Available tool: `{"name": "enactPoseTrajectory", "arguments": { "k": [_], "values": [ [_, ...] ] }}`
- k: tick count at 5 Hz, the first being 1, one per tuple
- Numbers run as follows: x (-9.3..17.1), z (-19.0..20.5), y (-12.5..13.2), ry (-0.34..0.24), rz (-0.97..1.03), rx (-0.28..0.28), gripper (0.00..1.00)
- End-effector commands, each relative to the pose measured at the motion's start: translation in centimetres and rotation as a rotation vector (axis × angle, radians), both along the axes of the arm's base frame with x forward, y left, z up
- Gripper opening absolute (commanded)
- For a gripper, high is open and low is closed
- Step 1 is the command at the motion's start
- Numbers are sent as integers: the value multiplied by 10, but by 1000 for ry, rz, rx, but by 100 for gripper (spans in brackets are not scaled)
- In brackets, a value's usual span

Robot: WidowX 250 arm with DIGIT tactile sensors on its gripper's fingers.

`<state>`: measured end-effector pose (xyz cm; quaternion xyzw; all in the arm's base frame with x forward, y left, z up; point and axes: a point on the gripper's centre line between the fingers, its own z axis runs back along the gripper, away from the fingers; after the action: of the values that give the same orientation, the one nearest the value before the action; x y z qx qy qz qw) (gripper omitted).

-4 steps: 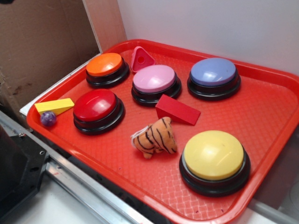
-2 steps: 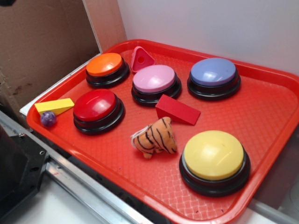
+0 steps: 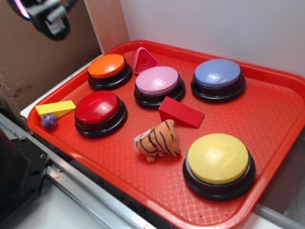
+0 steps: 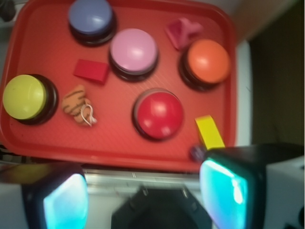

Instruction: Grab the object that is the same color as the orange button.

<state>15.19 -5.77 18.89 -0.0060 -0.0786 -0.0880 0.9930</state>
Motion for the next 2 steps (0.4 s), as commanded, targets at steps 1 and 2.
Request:
{"name": "enactPoseTrajectory", "arguments": {
  "k": [1, 2],
  "values": [
    [36, -60, -52, -116, -196, -108, 100],
    [44, -88, -73, -108, -234, -76, 100]
  ]
}}
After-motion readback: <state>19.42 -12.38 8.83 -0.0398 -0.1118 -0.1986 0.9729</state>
